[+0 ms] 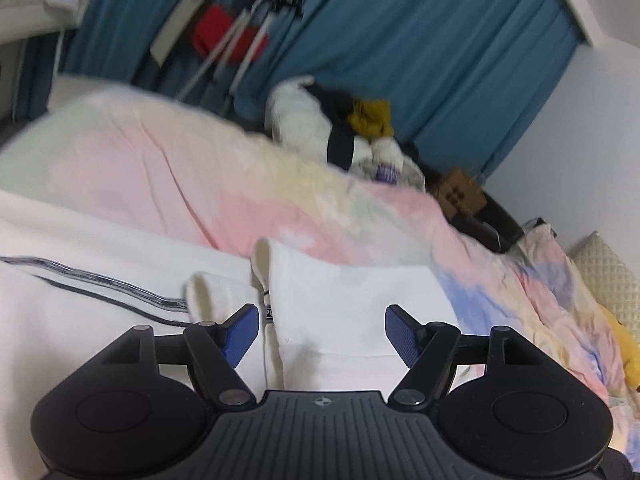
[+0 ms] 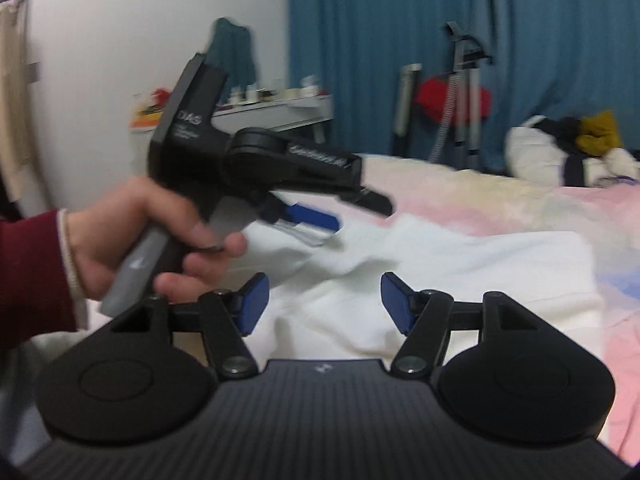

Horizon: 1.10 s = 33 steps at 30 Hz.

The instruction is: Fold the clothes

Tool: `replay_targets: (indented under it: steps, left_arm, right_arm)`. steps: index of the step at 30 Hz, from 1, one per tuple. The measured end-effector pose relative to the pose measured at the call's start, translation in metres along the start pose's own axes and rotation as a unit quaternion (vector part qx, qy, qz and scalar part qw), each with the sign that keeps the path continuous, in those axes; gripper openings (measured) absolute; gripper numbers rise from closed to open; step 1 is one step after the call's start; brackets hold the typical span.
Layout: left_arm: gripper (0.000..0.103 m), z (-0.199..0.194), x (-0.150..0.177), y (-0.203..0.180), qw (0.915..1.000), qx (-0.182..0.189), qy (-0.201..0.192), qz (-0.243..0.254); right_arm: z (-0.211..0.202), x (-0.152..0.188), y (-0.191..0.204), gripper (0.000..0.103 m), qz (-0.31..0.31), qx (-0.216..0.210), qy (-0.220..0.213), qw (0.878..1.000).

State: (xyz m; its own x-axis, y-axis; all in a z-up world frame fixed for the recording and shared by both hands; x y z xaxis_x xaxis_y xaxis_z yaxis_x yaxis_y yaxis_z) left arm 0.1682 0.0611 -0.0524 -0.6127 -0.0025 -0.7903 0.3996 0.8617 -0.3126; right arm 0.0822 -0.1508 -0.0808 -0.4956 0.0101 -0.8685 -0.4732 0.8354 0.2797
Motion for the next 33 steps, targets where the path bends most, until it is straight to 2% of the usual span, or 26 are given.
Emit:
replay_targets:
  steps: [4, 6, 8, 9, 10, 12, 14, 15, 19, 22, 25, 29, 31, 33]
  left_arm:
    - [0.068, 0.037, 0.003, 0.014, 0.9986, 0.016, 0.047, -0.018]
    - [0.062, 0.053, 0.007, 0.020, 0.9971, 0.013, 0.072, -0.019]
    - [0.059, 0.061, 0.009, 0.025, 0.9964, 0.014, 0.080, -0.023]
    - [0.053, 0.063, 0.009, 0.027, 0.9964, 0.016, 0.078, -0.030]
    - [0.035, 0.064, 0.010, 0.029, 0.9962, 0.019, 0.077, -0.037]
    - [0.022, 0.061, 0.008, 0.032, 0.9965, 0.020, 0.067, -0.046]
    - [0.015, 0.057, 0.006, 0.033, 0.9968, 0.019, 0.054, -0.055]
    - [0.007, 0.055, 0.004, 0.034, 0.9969, 0.019, 0.048, -0.059]
    - [0.006, 0.028, -0.008, 0.028, 0.9935, 0.058, 0.001, -0.098]
    - [0.006, 0.010, -0.009, 0.020, 0.9943, 0.047, -0.015, -0.094]
    - [0.006, 0.017, 0.004, 0.025, 0.9951, 0.014, 0.003, -0.098]
    - [0.002, 0.041, 0.027, 0.045, 0.9931, -0.060, 0.043, -0.091]
    - [0.002, 0.049, 0.031, 0.054, 0.9919, -0.061, 0.047, -0.101]
    - [0.003, 0.047, 0.030, 0.053, 0.9927, -0.062, 0.040, -0.095]
  right_arm:
    - [0.038, 0.023, -0.005, 0.059, -0.082, 0.030, 0.052, 0.995]
    - [0.051, 0.035, 0.000, 0.059, -0.126, 0.036, 0.058, 0.990]
    - [0.061, 0.042, 0.007, 0.059, -0.156, 0.036, 0.055, 0.986]
    - [0.064, 0.044, 0.010, 0.056, -0.165, 0.035, 0.055, 0.984]
    - [0.066, 0.044, 0.011, 0.052, -0.164, 0.027, 0.057, 0.984]
    - [0.061, 0.041, 0.016, 0.026, -0.161, 0.021, 0.055, 0.985]
    - [0.052, 0.036, 0.021, 0.014, -0.167, 0.031, 0.045, 0.985]
    - [0.044, 0.033, 0.024, 0.012, -0.170, 0.034, 0.034, 0.984]
    - [0.010, 0.013, 0.028, 0.012, -0.146, 0.023, -0.013, 0.989]
    - [-0.007, 0.006, 0.031, 0.012, -0.147, 0.018, -0.024, 0.989]
    - [0.002, 0.017, 0.028, 0.012, -0.132, 0.016, 0.003, 0.991]
    - [0.035, 0.041, 0.022, 0.012, -0.125, 0.040, 0.058, 0.990]
    - [0.049, 0.047, 0.016, 0.012, -0.106, 0.042, 0.078, 0.990]
    - [0.054, 0.044, 0.011, 0.012, -0.080, 0.037, 0.081, 0.993]
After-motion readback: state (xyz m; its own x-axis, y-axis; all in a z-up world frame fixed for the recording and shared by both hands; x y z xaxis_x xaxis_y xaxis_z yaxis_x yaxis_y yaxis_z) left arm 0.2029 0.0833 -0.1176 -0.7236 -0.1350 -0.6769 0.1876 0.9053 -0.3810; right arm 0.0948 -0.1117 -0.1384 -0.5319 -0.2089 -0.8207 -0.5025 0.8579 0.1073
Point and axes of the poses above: each gripper's, at about its wrist camera, not at the fingertips, and z roughly the way its jaws point, y to its left, x to its underside, the point moved 3 cm from there along z, roughly the way its jaws point, and after that the axes turned 15 degrees about z, right-handed, at the moved point
